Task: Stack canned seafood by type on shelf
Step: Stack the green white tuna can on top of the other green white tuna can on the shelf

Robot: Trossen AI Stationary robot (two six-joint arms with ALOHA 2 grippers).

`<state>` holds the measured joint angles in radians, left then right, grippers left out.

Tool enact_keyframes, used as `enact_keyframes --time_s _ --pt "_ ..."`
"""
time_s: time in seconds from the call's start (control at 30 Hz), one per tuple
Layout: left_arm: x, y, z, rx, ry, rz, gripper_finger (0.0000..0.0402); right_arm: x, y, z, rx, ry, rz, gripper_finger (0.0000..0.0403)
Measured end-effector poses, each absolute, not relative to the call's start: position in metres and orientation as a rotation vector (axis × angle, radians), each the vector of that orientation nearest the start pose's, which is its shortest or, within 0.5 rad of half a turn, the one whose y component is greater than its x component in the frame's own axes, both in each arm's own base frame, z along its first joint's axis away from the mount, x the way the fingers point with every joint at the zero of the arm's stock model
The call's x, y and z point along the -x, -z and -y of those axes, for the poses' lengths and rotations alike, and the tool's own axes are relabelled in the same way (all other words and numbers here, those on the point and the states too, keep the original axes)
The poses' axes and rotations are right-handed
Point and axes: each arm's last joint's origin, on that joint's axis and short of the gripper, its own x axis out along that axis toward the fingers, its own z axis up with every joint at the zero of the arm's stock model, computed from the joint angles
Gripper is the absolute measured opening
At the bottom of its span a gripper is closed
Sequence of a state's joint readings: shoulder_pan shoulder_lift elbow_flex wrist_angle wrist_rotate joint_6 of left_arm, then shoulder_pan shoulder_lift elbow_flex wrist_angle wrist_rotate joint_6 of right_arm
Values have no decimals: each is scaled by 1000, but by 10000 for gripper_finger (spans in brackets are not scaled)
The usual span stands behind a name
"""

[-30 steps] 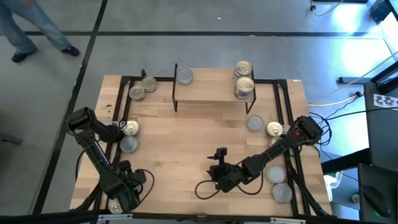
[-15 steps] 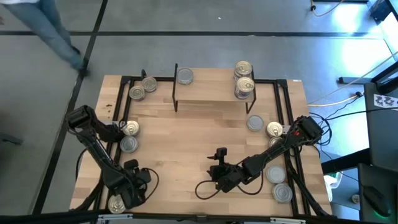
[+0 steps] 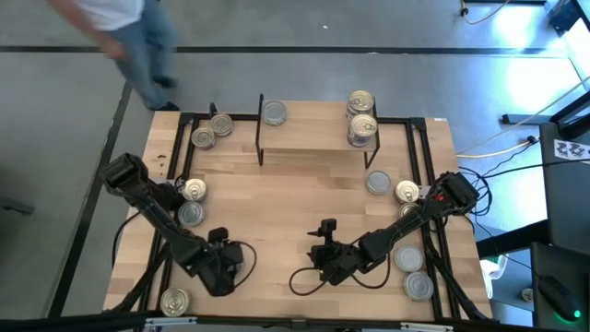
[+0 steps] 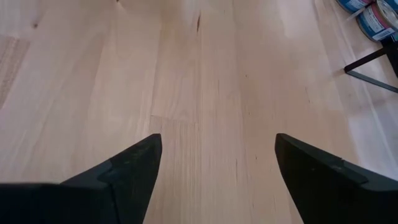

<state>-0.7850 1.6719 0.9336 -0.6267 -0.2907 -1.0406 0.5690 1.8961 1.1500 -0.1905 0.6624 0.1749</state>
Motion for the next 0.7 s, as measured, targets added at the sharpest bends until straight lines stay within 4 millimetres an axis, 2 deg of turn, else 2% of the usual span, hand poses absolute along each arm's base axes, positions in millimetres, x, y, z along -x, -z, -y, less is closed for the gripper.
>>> enact_keyframes --time_s 0.23,0.4,0.7 --pt "-242 -151 176 183 -190 -1111 260 -328 -158 -189 406 141 -755 310" --pt "-269 -141 157 154 -212 -1047 260 -328 -158 -189 431 133 -763 310" --pt "-311 -131 133 130 -158 -876 260 -325 -156 -187 452 134 -795 310"
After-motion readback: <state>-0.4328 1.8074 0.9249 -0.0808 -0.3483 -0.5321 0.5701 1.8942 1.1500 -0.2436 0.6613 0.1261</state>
